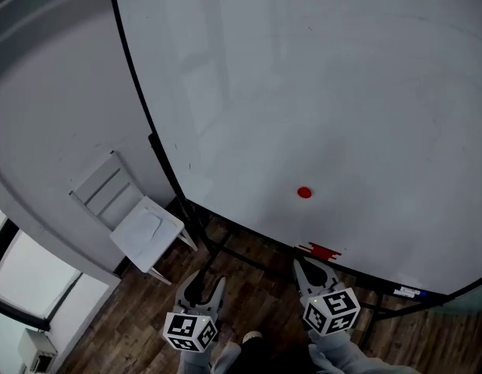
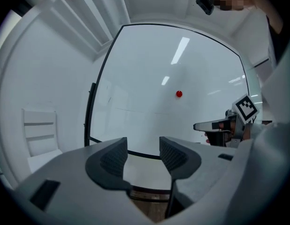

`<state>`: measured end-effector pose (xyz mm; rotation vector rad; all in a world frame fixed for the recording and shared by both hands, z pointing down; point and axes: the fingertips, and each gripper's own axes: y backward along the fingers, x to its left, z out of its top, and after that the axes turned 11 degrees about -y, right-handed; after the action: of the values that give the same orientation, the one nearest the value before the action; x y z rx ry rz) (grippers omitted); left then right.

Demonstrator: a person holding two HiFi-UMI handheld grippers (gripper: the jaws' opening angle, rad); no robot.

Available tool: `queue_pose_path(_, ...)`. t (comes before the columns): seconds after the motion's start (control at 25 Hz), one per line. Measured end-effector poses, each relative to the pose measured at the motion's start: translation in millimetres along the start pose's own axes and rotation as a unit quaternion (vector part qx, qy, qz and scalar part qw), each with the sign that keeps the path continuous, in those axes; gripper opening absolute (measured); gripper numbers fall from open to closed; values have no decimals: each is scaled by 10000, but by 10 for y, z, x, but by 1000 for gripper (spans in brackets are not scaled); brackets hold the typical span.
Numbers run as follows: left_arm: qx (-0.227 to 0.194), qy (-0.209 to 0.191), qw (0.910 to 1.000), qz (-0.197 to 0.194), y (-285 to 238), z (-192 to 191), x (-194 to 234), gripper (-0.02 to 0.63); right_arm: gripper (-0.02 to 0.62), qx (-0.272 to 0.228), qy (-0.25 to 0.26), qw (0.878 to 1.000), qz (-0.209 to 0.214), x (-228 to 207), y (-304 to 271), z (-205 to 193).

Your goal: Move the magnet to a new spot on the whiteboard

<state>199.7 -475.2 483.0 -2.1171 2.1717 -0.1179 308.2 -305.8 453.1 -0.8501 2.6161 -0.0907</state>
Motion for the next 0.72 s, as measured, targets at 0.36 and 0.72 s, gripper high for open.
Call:
queue_pose_path(0.36, 57, -151, 9920, -1253, -602, 25, -253, 207, 28, -311, -170, 9929, -1138, -371, 274, 32)
queue_pose_path(0.72, 78, -279, 9774, -2092, -878, -1, -689, 208, 28, -558, -339, 9788, -1940, -646, 751, -27)
